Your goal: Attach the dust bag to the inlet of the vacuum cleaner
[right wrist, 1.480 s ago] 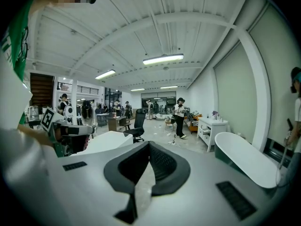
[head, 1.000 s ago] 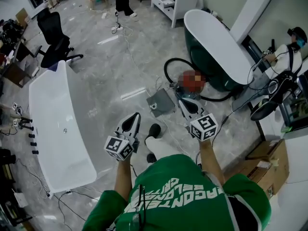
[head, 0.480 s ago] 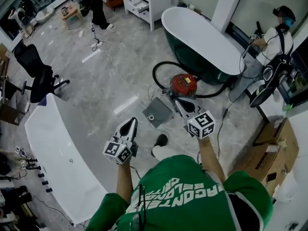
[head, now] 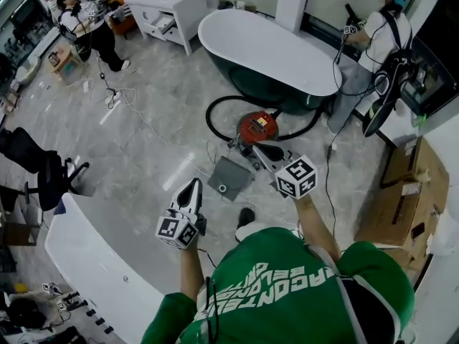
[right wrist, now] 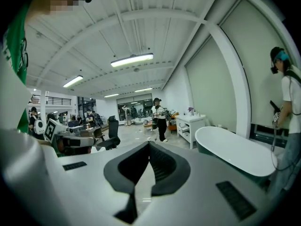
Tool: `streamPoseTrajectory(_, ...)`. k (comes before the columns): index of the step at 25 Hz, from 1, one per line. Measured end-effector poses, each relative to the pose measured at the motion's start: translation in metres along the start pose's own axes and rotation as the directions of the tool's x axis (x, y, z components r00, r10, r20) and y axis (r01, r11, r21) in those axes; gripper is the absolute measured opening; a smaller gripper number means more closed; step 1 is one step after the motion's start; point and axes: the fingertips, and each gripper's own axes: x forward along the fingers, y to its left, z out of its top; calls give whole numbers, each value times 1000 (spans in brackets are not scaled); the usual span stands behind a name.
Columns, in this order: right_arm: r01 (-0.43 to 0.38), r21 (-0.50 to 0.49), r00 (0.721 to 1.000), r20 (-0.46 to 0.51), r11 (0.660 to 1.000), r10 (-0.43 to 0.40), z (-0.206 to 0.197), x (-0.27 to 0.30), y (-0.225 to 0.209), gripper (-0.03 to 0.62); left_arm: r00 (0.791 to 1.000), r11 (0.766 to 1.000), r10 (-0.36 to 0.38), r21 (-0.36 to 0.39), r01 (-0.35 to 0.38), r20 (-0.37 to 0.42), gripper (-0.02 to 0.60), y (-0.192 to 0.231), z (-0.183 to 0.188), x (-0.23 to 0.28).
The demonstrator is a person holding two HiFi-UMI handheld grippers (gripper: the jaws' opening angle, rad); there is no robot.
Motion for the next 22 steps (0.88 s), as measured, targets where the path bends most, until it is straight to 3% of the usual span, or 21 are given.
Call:
streamPoseTrajectory(9,82,58,996,16,995,-84,-8,3,-57,8,993,996,-90,7,91,-77,3,8,-8,68)
streamPoseTrajectory(22,159,75,984,65,984,-164,-1,-15,-97,8,975,975,-206,72,212,-89,3,-15,8,139)
